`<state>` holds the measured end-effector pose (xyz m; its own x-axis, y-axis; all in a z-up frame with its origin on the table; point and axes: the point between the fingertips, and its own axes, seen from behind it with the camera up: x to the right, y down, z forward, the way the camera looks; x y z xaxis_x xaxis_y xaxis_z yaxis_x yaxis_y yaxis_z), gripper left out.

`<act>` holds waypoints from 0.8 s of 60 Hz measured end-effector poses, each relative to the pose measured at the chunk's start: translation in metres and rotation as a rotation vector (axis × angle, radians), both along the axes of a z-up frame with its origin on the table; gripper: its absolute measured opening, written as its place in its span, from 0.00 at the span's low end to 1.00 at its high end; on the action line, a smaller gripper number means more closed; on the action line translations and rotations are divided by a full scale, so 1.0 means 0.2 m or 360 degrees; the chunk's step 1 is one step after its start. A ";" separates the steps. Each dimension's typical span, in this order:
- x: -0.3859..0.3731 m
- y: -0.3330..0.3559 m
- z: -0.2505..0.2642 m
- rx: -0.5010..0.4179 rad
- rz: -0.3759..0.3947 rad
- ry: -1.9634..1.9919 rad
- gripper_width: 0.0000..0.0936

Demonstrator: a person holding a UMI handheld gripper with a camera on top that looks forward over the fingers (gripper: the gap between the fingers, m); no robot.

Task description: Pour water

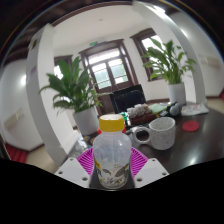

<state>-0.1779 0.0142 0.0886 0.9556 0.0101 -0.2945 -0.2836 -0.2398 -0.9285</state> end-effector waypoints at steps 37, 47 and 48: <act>0.46 0.52 0.34 0.0268 -0.0394 0.2533 0.47; 0.51 0.56 0.26 0.0246 -0.0447 0.2766 0.47; 0.51 0.57 0.26 0.0241 -0.0446 0.2778 0.47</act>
